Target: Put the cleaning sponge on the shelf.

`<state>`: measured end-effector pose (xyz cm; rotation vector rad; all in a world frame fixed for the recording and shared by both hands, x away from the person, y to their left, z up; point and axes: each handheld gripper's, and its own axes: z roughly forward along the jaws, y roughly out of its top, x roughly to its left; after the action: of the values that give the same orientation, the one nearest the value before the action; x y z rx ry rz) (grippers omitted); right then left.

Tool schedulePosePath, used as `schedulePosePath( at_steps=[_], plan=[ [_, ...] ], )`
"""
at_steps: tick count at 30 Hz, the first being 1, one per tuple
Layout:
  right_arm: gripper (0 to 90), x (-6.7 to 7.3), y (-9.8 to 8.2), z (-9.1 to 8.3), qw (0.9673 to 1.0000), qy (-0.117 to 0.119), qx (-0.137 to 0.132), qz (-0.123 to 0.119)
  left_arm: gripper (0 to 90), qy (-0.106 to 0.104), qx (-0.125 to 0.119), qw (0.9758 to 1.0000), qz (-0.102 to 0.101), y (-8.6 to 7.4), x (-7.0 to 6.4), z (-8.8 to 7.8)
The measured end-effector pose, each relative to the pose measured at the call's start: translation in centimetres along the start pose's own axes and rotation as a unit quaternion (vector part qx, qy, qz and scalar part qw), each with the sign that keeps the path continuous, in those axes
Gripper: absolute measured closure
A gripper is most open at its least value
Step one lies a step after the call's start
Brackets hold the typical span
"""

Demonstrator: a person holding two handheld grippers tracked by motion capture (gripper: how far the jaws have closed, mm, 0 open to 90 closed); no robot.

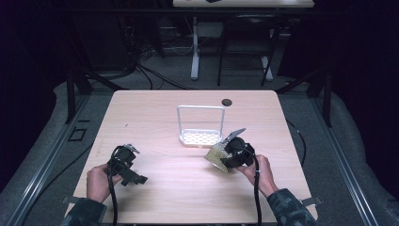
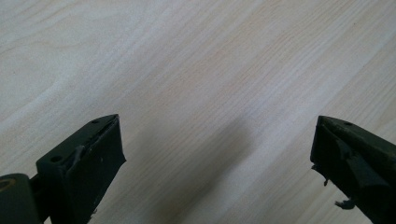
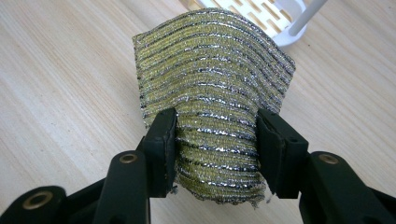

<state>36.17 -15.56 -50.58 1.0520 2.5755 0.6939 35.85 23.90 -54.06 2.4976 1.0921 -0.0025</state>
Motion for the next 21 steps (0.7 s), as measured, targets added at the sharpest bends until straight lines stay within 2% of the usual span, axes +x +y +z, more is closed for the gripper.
schedulePosePath(
  at_steps=[21],
  plan=[
    [51.8, 1.6, 2.0, 0.5, 0.9997, 0.01, -0.01, -0.02, 2.7, 0.001, -0.005, 1.0, -0.004, 0.0, 0.0, 0.0]
  ],
)
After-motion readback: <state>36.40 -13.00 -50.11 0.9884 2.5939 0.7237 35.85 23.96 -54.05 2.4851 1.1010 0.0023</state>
